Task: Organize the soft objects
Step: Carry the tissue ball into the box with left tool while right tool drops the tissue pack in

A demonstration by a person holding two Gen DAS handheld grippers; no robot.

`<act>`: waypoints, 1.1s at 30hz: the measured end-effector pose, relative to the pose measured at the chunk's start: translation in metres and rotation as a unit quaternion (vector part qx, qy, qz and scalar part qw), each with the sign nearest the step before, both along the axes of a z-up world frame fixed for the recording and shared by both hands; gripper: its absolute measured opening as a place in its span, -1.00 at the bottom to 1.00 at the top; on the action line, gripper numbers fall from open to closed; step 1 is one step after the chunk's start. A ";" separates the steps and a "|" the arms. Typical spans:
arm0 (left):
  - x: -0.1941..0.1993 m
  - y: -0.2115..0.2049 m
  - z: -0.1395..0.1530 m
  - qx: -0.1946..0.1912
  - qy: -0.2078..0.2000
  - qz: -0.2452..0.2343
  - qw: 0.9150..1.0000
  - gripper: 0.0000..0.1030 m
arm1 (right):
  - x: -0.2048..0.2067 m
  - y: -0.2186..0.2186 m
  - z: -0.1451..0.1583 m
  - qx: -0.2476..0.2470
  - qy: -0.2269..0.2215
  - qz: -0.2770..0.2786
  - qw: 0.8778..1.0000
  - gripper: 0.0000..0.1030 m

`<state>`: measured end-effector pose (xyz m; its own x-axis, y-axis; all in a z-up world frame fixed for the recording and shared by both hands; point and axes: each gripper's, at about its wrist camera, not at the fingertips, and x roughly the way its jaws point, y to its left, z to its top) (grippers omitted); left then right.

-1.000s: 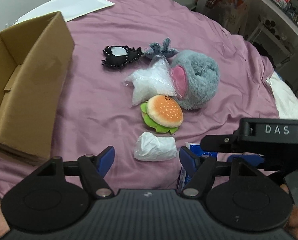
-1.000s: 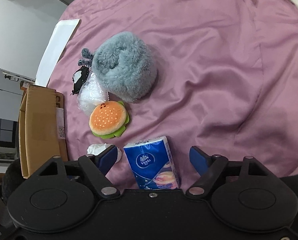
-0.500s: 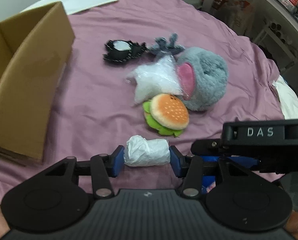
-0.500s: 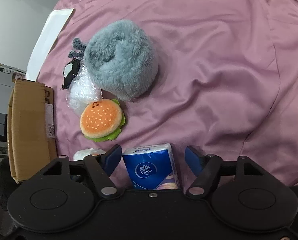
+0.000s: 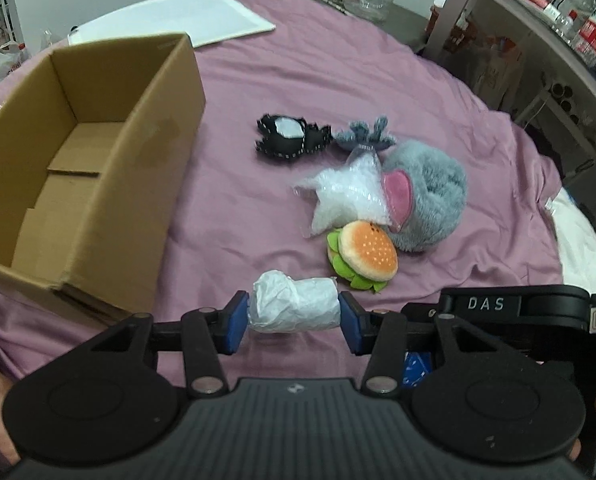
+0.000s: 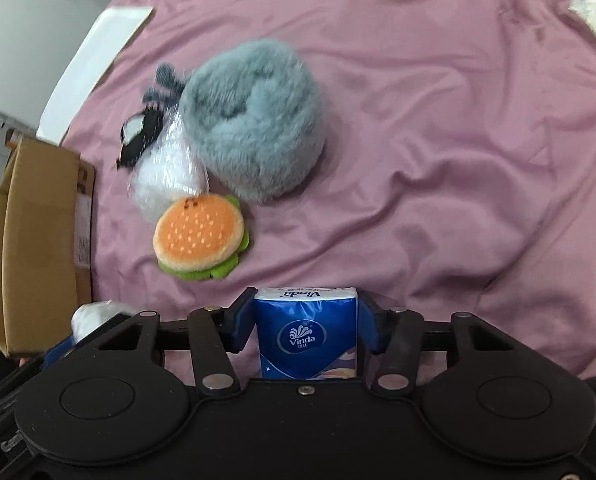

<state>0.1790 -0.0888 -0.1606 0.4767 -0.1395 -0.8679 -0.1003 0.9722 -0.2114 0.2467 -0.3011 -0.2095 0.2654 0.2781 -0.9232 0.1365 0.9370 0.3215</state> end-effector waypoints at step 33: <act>0.023 0.093 0.091 -0.001 -0.111 -0.021 0.994 -0.08 | -0.035 0.039 0.113 -0.044 -0.158 -0.052 0.985 -0.02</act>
<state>0.2020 0.0044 -0.0700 0.6494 -0.1651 -0.7423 -0.0102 0.9742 -0.2256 0.2113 -0.2621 -0.0966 0.5664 0.1573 -0.8089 0.1396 0.9491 0.2823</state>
